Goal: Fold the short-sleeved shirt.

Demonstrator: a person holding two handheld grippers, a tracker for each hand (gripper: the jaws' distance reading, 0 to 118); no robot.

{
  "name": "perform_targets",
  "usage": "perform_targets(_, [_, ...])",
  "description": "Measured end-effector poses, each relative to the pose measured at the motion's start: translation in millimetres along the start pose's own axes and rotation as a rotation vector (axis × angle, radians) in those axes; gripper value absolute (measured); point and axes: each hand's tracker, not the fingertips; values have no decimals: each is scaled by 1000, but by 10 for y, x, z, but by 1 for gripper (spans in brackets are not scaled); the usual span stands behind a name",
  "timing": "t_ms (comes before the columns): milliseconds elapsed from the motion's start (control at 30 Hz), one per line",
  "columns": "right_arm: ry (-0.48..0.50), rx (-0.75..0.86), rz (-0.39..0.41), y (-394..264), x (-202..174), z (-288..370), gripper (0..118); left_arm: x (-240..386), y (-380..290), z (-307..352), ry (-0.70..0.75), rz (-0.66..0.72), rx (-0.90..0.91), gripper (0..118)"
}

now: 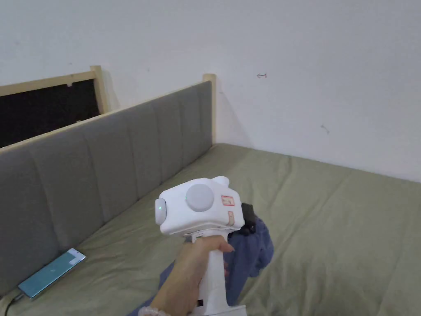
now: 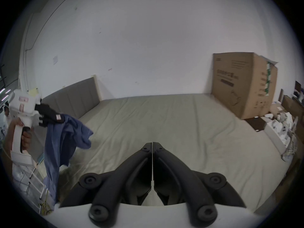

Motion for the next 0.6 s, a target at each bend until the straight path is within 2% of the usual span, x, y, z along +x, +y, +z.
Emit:
perform_targets(133, [-128,52,-29,78,463,324,1,1055,-291,-233,-246,-98,-74,6])
perform_targets(233, [-220,62,-70,82,907,573,1,1835,-850,-449,-374,-211,-167,6])
perform_targets(333, [-356,63,-105,21,1321,778,1,2326,-1515,-755,-459,-277,-294,6])
perform_targets(467, [-485,7,-164,-216,1813,1077,1,2665,-2491,-1268,-387,-297,-435,6])
perform_targets(533, [-551,-33,-190,-406,1981,1232,1,2736,-2913,-1530,-366,-425,-584,6])
perform_targets(600, [-589,-83,-210,-615,2121,1329,1,2737,-3261,-1648,-311,-531,-645,6])
